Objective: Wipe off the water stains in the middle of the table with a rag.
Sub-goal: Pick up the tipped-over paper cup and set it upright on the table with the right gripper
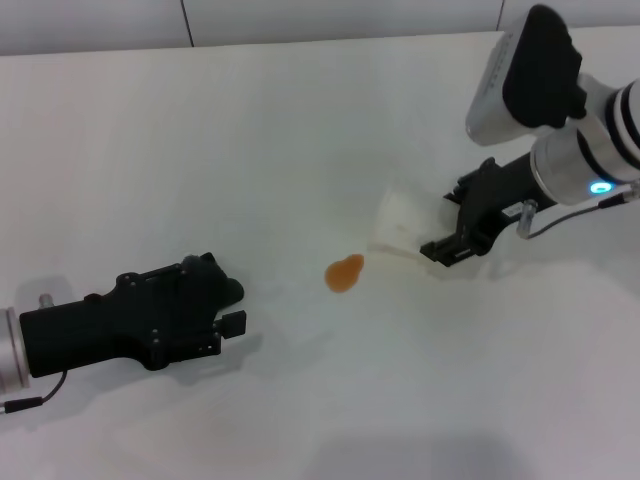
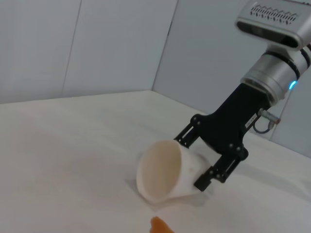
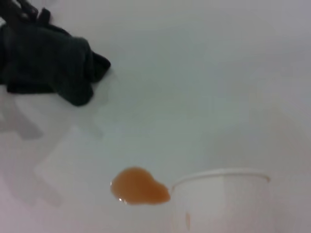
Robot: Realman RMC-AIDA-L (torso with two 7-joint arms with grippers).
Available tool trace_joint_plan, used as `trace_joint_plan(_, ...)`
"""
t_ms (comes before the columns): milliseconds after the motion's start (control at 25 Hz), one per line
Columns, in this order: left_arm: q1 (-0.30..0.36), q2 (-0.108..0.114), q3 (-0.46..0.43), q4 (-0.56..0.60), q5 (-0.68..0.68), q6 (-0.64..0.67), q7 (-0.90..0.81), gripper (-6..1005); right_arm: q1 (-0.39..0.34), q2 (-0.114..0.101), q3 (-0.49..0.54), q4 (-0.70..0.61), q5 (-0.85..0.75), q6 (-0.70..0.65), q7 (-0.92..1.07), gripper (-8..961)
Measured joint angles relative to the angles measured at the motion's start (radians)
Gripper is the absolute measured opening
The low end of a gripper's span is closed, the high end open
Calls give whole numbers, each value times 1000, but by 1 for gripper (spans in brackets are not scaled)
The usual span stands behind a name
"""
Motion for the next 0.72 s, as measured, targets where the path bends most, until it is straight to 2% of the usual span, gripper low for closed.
trace_joint_plan(240, 0, 0, 0, 3, 0, 0, 0, 803, -71, -5, 37, -160, 16, -11, -9, 661)
trace_joint_plan(360, 0, 0, 0, 4, -5, 0, 0, 803, -129, -5, 94, -238, 111, -11, -70, 659)
trace_joint_plan(520, -2, 1, 0, 4, -13, -1, 0, 803, -198, -5, 150, -229, 339, 30, -262, 657)
trace_joint_plan(720, -6, 1, 0, 5, -15, -2, 0, 803, -238, -6, 210, -128, 570, 53, -479, 656)
